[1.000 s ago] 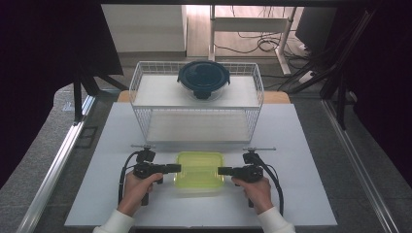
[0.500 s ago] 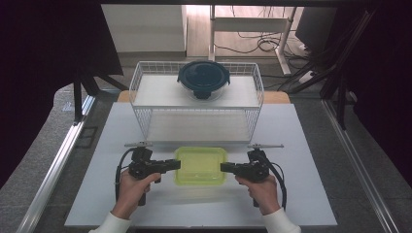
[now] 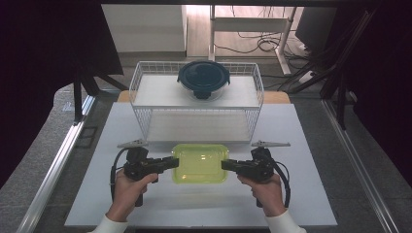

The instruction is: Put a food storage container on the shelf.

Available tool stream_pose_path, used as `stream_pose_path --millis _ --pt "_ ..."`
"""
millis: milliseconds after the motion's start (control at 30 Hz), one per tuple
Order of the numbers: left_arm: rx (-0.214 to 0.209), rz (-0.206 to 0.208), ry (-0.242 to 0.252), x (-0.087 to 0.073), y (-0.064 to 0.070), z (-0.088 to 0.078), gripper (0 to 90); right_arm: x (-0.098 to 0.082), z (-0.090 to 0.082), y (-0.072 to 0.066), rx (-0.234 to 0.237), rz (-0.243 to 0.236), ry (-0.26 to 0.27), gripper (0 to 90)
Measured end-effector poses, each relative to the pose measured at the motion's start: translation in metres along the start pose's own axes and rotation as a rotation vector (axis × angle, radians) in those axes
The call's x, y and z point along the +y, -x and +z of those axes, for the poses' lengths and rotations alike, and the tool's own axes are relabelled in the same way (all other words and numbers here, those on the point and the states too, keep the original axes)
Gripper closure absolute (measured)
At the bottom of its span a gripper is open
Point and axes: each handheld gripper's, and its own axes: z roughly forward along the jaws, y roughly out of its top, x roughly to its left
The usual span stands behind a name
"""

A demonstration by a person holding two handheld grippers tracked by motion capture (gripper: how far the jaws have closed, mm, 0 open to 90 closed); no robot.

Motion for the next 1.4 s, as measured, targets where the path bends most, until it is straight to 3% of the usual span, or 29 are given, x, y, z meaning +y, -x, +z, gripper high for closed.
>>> stream_pose_path --millis 367,533,767,1000,1400 --pt "0.013 0.047 0.011 0.007 0.010 -0.009 77.4 0.006 -0.005 -0.008 0.003 -0.040 0.009 76.9" --pt "0.002 0.038 0.022 0.014 0.010 -0.013 77.5 0.014 -0.008 -0.013 0.009 -0.056 0.019 76.8" --pt "0.016 0.090 0.051 0.045 0.023 -0.030 77.8 0.041 -0.017 -0.030 -0.006 -0.112 0.049 76.8" --pt "0.019 0.114 0.087 0.075 0.035 -0.043 78.1 0.074 -0.030 -0.049 -0.018 -0.167 0.082 76.8" --pt "0.006 0.128 0.119 0.116 0.038 -0.046 78.5 0.119 -0.045 -0.060 -0.032 -0.200 0.118 76.7"
